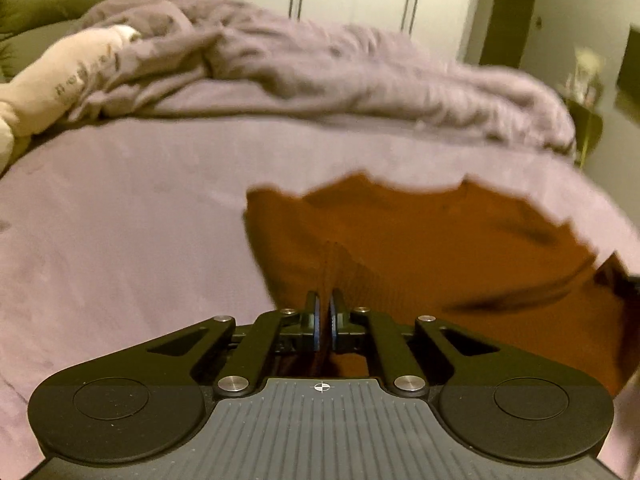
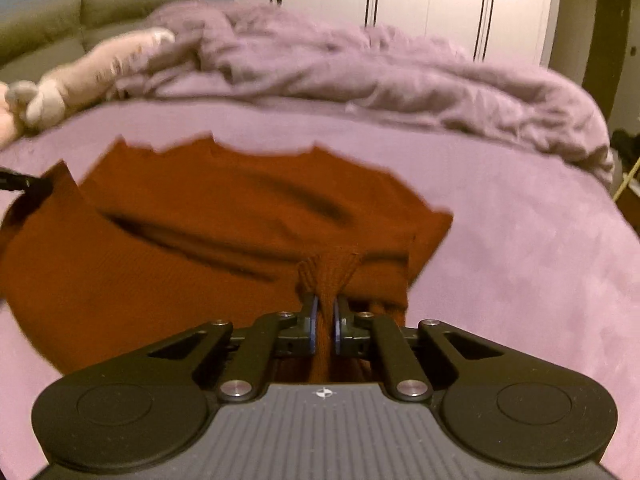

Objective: Fold small clothes

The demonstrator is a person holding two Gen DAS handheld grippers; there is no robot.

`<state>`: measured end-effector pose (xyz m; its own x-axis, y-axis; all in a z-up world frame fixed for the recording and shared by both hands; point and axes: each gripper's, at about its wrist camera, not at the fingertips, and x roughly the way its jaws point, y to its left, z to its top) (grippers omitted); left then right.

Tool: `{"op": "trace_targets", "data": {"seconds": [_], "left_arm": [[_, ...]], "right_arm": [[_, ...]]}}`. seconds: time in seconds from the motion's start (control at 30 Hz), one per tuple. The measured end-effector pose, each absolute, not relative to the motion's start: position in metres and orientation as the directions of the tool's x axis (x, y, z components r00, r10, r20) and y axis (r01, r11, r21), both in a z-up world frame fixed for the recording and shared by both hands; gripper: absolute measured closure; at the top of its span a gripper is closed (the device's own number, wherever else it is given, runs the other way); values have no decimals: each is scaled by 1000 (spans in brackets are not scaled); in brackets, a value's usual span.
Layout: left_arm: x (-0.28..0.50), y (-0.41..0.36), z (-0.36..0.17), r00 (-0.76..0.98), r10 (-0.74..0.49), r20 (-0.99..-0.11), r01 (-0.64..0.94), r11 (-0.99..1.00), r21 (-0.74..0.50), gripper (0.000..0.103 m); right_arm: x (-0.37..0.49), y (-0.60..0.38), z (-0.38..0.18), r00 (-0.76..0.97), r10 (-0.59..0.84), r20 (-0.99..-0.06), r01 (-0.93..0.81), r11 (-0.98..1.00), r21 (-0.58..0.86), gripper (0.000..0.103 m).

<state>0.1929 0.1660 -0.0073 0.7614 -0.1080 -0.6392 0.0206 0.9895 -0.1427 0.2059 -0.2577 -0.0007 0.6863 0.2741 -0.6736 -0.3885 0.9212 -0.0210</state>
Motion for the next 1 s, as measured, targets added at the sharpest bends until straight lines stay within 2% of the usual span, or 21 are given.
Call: {"op": "trace_targets", "data": {"seconds": [0.13, 0.23, 0.3, 0.43, 0.5, 0.53, 0.6, 0.63, 0.67, 0.73, 0.8, 0.83, 0.87, 0.9, 0.93, 0.97, 1.0], "left_arm": [[203, 168, 31, 828, -94, -553, 9, 988, -155, 97], [229, 166, 35, 842, -38, -538, -26, 994, -110, 97], [253, 164, 21, 819, -11, -574, -56, 994, -99, 96], [285, 160, -30, 720, 1, -694, -83, 993, -85, 96], [285, 158, -48, 691, 6, -723, -74, 995, -62, 94], [283, 158, -52, 687, -15, -726, -56, 996, -74, 90], [280, 164, -55, 690, -70, -720, -37, 991, -131, 70], [279, 169, -56, 689, -109, -717, -25, 985, -173, 60], [280, 173, -57, 690, -151, -707, -19, 974, -226, 58], [282, 178, -58, 688, -188, -702, -31, 958, -286, 58], [287, 179, -60, 674, -193, -713, -32, 957, -289, 58], [289, 177, -61, 668, -182, -721, -28, 963, -269, 65], [291, 173, -61, 664, -160, -731, -26, 971, -236, 83], [292, 168, -61, 660, -130, -740, -26, 980, -195, 90], [292, 165, -60, 655, -102, -748, -28, 987, -160, 94], [291, 163, -58, 650, -89, -755, -32, 989, -145, 96], [289, 162, -53, 655, -81, -751, -35, 990, -138, 96]], "right_arm": [[212, -260, 34, 756, 295, -585, -370, 929, -10, 96], [238, -260, 45, 800, 245, -547, -303, 953, -16, 96], [262, -261, 39, 802, 213, -558, -257, 966, 0, 96], [306, -262, 0, 725, 190, -662, -193, 979, 69, 96], [317, -262, -20, 678, 181, -712, -189, 980, 69, 95], [320, -262, -26, 667, 175, -725, -190, 980, 62, 94], [319, -262, -29, 665, 188, -723, -210, 976, 60, 85], [320, -263, -29, 662, 187, -725, -212, 976, 58, 73], [320, -264, -29, 660, 192, -726, -213, 975, 65, 64], [322, -268, -32, 644, 228, -730, -223, 969, 106, 63], [322, -266, -33, 638, 244, -730, -240, 964, 112, 63], [321, -264, -34, 640, 239, -730, -252, 963, 94, 64], [321, -260, -35, 641, 232, -732, -260, 962, 77, 66], [319, -258, -35, 644, 226, -731, -264, 962, 65, 71], [318, -256, -35, 650, 225, -726, -270, 961, 56, 90], [316, -255, -34, 655, 226, -721, -277, 960, 49, 94], [314, -253, -32, 663, 217, -716, -278, 960, 33, 95]]}}
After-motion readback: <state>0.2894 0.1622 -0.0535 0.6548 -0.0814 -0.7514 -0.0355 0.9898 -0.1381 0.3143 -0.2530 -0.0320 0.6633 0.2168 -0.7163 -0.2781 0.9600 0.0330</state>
